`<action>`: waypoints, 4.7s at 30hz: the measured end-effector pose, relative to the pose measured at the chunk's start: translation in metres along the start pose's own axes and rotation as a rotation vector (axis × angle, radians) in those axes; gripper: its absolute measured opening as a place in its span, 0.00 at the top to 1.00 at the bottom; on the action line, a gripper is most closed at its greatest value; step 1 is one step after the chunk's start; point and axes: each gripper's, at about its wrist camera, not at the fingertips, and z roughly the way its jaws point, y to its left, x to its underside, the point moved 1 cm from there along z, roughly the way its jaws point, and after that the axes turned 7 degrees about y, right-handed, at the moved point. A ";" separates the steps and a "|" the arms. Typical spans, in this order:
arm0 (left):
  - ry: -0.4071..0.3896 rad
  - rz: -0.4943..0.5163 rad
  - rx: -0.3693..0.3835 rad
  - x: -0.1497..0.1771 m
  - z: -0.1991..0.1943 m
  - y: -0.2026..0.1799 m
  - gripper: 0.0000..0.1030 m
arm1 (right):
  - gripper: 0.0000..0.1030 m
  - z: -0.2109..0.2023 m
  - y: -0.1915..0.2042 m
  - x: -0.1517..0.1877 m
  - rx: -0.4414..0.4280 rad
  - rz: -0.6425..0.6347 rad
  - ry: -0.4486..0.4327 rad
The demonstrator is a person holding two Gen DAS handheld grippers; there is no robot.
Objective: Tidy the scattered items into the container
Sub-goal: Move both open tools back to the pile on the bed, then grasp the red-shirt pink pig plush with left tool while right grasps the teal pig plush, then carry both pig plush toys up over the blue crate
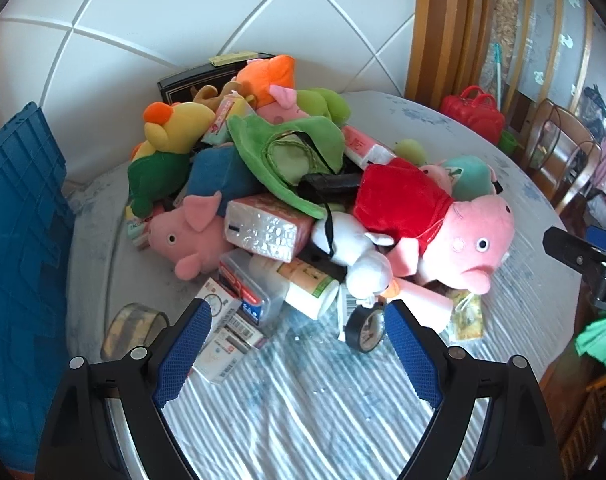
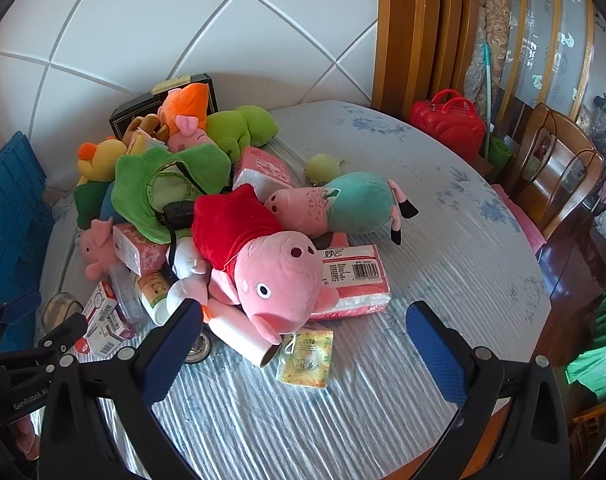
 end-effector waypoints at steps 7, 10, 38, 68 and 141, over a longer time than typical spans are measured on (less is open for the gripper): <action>0.023 -0.037 -0.022 -0.016 0.022 -0.036 0.14 | 0.03 0.016 -0.039 -0.039 -0.017 -0.038 -0.034; -0.002 -0.096 -0.043 -0.034 0.031 -0.062 0.14 | 0.03 0.034 -0.067 -0.059 -0.047 -0.100 -0.036; 0.323 -0.444 -0.231 -0.098 0.118 -0.186 0.16 | 0.08 0.125 -0.116 -0.160 -0.281 -0.690 0.101; 0.268 -0.712 -0.395 -0.085 0.140 -0.181 0.36 | 0.33 0.240 -0.045 -0.138 -0.431 -1.177 0.279; -0.294 -0.570 -0.549 0.094 -0.249 0.403 0.36 | 0.34 -0.188 0.551 -0.021 -0.601 -0.876 -0.374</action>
